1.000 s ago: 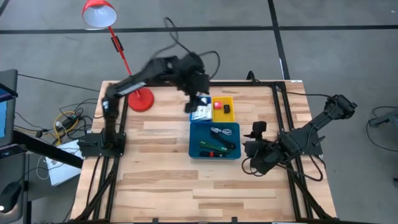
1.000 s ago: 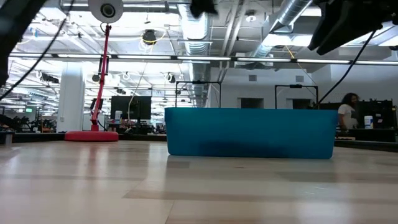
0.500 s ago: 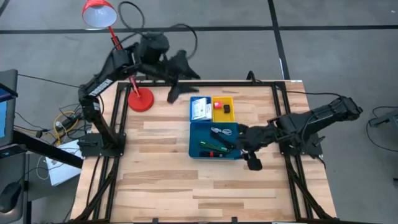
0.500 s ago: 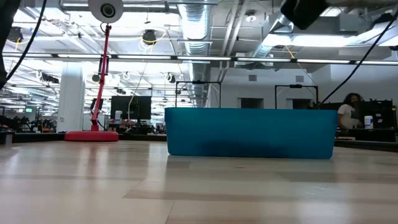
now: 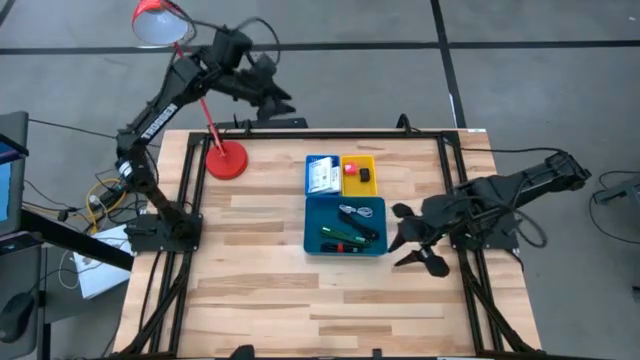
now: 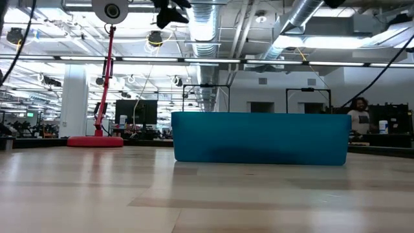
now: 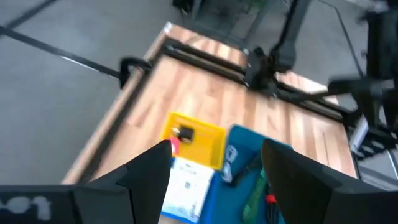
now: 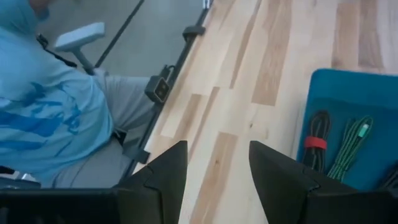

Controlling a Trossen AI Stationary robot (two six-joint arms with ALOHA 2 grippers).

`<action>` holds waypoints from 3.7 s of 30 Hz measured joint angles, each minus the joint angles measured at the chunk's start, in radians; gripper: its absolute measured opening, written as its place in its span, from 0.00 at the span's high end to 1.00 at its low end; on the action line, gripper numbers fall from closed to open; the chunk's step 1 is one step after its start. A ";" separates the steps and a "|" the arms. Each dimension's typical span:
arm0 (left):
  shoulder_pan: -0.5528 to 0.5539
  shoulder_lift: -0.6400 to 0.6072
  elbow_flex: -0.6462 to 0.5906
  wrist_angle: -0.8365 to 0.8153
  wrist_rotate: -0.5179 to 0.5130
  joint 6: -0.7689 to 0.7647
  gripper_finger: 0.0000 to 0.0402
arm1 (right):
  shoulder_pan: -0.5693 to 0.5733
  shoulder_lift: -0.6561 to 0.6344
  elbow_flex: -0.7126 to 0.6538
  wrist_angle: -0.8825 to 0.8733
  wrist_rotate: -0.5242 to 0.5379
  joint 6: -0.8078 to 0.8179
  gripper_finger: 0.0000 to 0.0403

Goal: Pick and place items into bin
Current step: Return to Home Position

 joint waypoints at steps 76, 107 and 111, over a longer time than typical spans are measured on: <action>-0.504 -0.993 -1.692 1.344 -0.338 -0.172 0.41 | -0.388 -1.044 -1.036 0.802 -0.273 -0.054 0.56; -0.503 -1.485 -2.001 1.296 0.057 -0.261 0.41 | -0.373 -1.044 -1.036 0.791 -0.273 -0.053 0.56; -0.503 -1.485 -2.001 1.171 0.004 -0.261 0.41 | -0.373 -1.044 -1.036 0.791 -0.273 -0.052 0.56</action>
